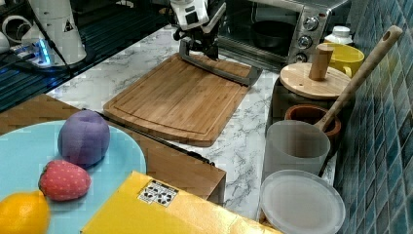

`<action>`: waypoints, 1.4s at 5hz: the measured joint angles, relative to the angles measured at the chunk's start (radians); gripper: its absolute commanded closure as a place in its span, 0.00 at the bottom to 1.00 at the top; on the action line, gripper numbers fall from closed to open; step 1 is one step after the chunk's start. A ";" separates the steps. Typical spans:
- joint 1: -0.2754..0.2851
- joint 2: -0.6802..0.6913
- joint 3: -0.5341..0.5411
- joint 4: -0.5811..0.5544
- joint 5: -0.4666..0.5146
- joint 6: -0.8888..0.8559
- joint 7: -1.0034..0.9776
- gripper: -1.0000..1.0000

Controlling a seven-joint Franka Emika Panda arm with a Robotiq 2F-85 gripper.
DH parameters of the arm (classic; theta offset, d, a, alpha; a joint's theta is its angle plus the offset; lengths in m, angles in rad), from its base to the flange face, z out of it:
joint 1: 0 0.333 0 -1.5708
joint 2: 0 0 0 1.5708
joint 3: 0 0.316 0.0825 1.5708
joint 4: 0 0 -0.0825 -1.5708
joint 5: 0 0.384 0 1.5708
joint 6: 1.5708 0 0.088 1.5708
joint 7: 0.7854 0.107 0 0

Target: Close the oven.

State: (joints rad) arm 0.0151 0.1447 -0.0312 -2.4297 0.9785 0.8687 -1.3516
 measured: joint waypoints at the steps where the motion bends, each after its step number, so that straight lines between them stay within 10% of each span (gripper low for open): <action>1: 0.005 0.009 -0.002 0.010 -0.006 -0.002 0.010 1.00; 4: 0.014 0.014 0.033 0.010 -0.143 0.019 0.182 1.00; 7: -0.016 0.017 0.037 -0.055 0.234 0.058 0.178 1.00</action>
State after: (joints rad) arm -0.0010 0.1617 0.0061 -2.4844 1.2129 0.9263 -1.1738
